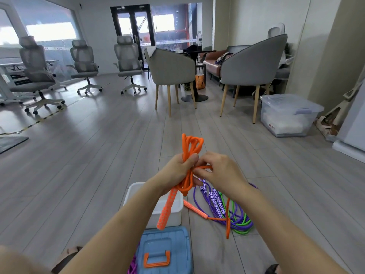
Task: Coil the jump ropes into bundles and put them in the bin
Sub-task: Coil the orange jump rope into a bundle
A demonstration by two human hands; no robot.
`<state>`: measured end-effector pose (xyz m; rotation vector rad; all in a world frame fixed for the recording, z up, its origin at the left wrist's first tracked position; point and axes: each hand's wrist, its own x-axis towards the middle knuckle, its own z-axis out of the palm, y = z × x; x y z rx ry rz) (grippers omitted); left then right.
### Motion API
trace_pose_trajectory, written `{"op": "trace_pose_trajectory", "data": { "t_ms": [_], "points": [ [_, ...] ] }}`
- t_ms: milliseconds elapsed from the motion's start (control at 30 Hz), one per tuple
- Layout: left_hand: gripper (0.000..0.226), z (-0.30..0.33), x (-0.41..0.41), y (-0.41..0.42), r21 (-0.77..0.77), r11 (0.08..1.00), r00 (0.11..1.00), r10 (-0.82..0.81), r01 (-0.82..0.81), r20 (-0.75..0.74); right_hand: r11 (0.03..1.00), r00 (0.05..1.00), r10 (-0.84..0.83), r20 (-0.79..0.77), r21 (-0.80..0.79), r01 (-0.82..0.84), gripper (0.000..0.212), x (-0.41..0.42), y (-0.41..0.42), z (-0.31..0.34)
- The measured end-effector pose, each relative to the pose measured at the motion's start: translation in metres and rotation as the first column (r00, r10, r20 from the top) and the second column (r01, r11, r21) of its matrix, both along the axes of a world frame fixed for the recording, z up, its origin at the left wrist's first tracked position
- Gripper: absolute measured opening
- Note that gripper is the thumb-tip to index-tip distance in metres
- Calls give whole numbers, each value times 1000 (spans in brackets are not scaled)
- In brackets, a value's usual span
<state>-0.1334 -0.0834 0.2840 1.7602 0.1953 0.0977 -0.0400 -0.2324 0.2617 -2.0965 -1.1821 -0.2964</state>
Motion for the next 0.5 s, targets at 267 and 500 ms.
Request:
{"op": "trace_pose_trajectory", "data": {
  "t_ms": [267,500],
  "points": [
    [32,2,-3,10,54,983,971,-164,176,-172,999,999,-26,29,-39,27,23,15,-12,-3],
    [16,17,-1,27,-83,996,999,-11,7,-42,997,945,72,-320,20,-70,19,41,-21,-33]
  ]
}}
